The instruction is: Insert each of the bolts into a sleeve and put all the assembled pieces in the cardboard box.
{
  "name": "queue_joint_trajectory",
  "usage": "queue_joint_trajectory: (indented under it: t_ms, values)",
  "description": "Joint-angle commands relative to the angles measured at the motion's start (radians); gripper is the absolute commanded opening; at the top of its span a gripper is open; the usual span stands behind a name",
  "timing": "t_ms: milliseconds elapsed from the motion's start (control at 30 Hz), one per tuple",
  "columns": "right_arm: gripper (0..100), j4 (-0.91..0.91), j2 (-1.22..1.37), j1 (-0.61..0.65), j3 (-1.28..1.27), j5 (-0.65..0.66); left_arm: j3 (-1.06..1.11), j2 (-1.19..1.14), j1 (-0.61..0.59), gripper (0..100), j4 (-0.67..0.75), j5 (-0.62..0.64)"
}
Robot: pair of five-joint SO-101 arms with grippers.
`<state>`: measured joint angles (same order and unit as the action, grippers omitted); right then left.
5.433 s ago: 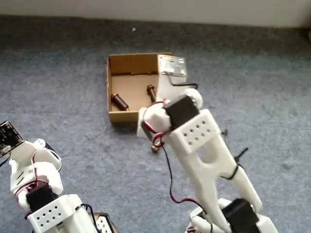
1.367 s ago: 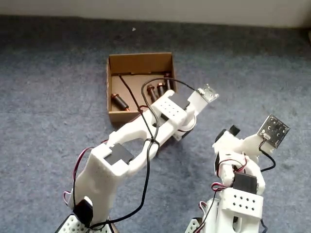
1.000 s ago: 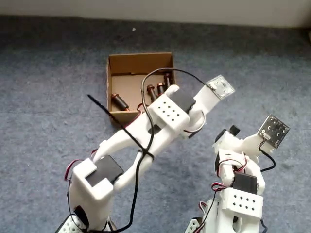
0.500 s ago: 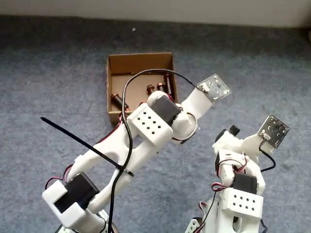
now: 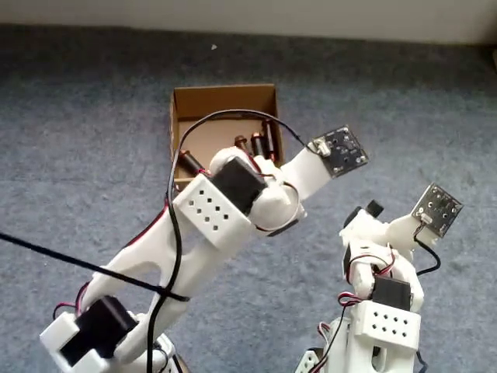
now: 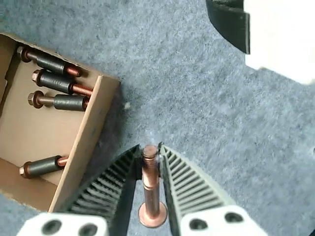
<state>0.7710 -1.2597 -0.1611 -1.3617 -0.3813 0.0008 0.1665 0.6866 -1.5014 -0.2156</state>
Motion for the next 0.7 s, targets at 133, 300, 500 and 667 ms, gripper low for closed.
queue_joint_trajectory:
  t_ms: [133,300,500,667]
  values:
    - [0.5,-0.022,-0.025,-0.01,0.007,-0.006,0.001,0.163,-0.119,0,-0.118,-0.048]
    - [0.5,-0.022,-0.025,-0.01,0.007,-0.006,0.177,0.285,-0.139,0,0.058,0.135]
    - [0.5,-0.021,-0.025,-0.012,0.007,-0.006,0.539,0.602,-0.139,0,0.399,0.244]
    - [0.5,-0.021,-0.025,-0.012,0.007,-0.006,0.889,0.839,-0.137,0,0.703,0.262]
